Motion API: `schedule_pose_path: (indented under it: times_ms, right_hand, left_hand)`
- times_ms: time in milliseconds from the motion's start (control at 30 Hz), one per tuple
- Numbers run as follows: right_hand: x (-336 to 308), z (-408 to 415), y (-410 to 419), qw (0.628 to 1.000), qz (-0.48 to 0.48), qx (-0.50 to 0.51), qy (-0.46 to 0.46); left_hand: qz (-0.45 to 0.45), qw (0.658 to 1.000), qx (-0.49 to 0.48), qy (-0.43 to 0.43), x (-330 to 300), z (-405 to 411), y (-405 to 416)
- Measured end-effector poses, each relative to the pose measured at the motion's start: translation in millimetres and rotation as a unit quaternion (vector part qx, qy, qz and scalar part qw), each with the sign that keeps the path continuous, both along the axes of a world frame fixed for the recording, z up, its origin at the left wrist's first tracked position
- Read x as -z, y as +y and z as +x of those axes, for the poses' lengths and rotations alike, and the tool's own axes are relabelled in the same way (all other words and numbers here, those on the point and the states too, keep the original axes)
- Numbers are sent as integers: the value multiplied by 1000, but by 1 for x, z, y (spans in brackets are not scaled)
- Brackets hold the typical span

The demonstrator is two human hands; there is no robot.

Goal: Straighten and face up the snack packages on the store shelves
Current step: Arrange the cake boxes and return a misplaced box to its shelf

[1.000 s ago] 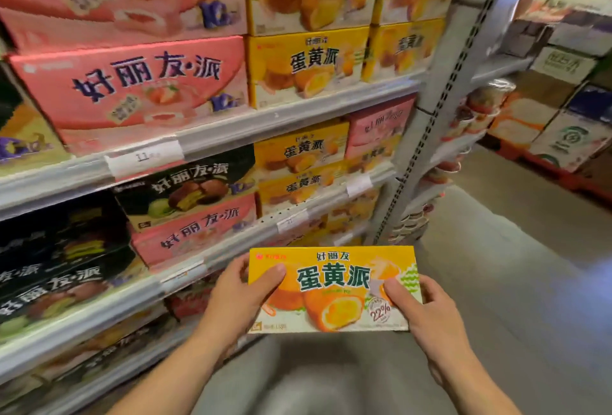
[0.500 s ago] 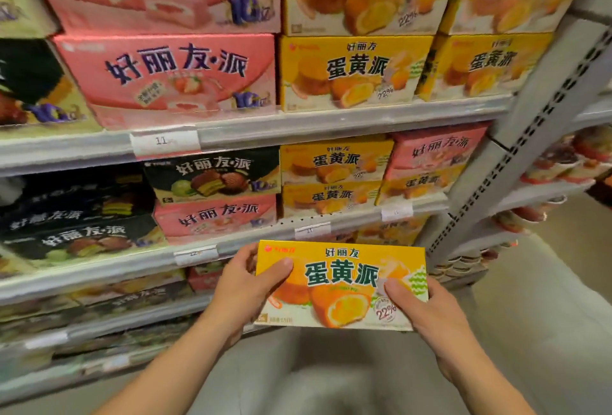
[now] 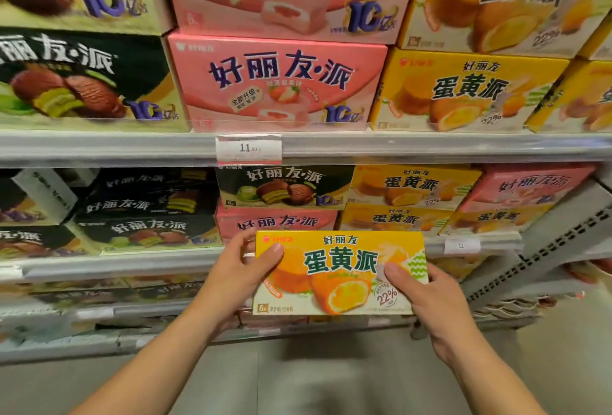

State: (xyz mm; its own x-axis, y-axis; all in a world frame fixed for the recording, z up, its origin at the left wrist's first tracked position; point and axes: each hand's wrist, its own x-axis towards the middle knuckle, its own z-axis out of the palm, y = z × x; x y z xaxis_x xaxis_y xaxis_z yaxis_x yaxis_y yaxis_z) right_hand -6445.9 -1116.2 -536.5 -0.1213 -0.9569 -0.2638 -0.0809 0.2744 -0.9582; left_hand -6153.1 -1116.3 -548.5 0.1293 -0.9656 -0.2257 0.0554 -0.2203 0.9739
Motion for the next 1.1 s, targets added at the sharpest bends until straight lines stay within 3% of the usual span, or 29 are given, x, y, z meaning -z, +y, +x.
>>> schedule_pose_path:
  times_ms: [100,267,400,667,867,1100]
  right_hand:
    - [1,-2,-9,1000,3,0,-9]
    - [2,-9,-22,1000,15,-4,-19]
    - [1,-10,-28,1000,7,-13,-20]
    - [12,-15,-29,1000,14,-14,-20]
    - [18,-10,-31,998,19,-31,-42]
    - [31,-8,-36,997,53,-38,-40]
  left_hand:
    - [-61,987,-83,-121,-5,21,-19]
    - [-74,962,-146,-218,-15,49,-68]
    - [-63,976,-111,-176,-17,49,-92]
    - [-63,981,-146,-115,-9,50,-97]
    - [-55,987,-100,-115,-11,61,-94]
    - [-63,969,-175,-163,-12,74,-66]
